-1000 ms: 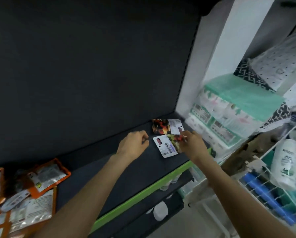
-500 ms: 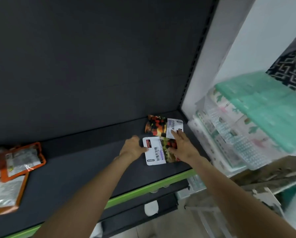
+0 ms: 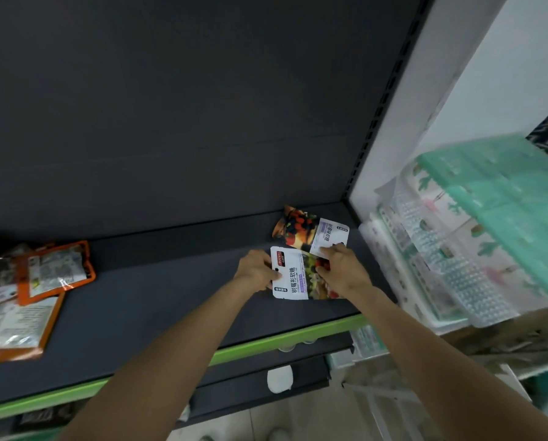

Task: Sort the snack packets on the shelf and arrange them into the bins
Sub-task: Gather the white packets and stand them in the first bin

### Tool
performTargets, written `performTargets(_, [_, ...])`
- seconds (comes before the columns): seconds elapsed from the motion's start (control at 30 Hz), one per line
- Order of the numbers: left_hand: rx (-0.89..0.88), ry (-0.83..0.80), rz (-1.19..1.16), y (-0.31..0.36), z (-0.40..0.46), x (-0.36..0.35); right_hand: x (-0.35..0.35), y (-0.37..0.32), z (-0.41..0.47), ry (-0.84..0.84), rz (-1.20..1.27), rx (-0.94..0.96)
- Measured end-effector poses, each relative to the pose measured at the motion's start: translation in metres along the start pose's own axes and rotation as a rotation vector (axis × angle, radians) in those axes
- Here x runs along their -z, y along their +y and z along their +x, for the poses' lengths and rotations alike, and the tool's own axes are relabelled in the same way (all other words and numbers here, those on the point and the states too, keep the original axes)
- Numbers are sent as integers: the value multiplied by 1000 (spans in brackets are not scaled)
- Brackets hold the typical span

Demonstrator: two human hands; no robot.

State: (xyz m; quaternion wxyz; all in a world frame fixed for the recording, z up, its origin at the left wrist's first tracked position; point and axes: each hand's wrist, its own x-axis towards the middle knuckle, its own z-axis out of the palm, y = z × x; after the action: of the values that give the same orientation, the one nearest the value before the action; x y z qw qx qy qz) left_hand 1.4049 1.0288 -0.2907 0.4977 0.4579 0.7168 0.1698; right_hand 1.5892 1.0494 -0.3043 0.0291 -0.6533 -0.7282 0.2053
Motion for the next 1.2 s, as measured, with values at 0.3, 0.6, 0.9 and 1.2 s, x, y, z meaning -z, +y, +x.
performTargets(0.3, [-175,357,9,-12,-16,48,-8,15,6,-61,-18,-17])
performTargets(0.6, [-281,630,-103,-20,-39,86,-17,-4,16,106,-110,-2])
performTargets(0.9, [-383,724,-53,-14,-49,90,-12,-22,7,-6,1,139])
performTargets(1.2, [-374,698,-85,-22,-52,90,-19,-12,11,-71,44,-36])
